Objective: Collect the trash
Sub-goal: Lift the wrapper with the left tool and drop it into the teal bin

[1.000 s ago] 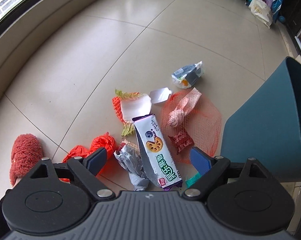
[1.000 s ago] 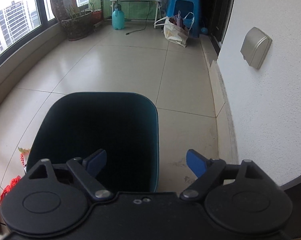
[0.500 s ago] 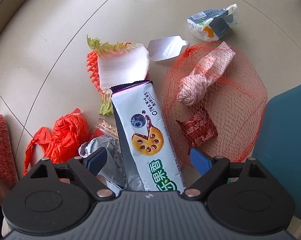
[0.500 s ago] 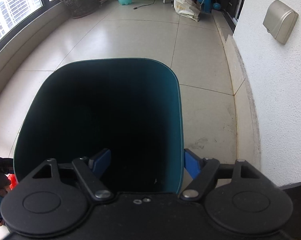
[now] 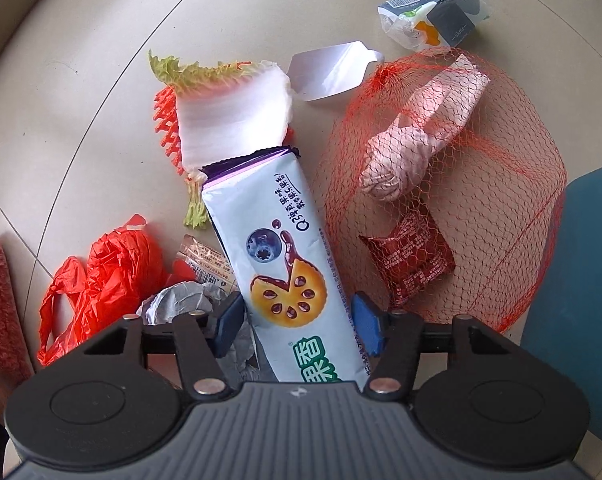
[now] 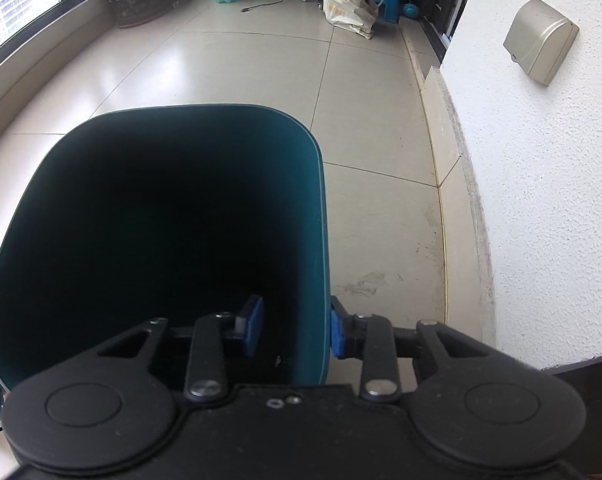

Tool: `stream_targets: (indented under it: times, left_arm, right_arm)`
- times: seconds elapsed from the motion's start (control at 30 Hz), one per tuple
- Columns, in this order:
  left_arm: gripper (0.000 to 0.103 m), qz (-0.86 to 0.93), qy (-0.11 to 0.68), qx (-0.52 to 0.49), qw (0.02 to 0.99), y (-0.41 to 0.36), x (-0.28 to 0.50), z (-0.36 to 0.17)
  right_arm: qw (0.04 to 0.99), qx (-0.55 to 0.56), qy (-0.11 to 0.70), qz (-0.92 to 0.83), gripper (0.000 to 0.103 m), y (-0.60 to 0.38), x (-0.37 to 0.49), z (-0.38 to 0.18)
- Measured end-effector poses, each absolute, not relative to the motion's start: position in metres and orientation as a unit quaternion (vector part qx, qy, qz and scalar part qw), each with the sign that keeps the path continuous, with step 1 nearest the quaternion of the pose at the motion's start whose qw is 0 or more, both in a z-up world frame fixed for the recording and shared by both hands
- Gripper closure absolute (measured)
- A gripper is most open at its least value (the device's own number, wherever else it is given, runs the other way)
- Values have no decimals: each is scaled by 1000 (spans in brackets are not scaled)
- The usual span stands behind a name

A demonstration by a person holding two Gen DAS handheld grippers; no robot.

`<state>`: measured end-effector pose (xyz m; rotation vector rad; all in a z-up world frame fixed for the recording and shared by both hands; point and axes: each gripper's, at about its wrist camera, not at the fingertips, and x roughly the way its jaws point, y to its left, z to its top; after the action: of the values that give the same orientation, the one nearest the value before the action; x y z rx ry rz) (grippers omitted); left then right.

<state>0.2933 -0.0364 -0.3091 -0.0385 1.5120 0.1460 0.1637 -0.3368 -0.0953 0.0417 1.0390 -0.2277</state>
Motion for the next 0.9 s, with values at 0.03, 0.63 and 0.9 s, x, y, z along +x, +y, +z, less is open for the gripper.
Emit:
stream_targets:
  times: [0.03,0.63,0.9]
  left_arm:
    - [51,67,684,-19,726,-36,293,-308]
    - [64,8,638,-41,769,-36,251,-180]
    - [64,-85,570,1,817,-78,229,-37]
  right_arm:
    - [861,20,496,-110,77,-337,162,-95]
    - [865,13,492,-100,100,-347,154,-97]
    - [856,28,509,-86,99,-358,161,-95]
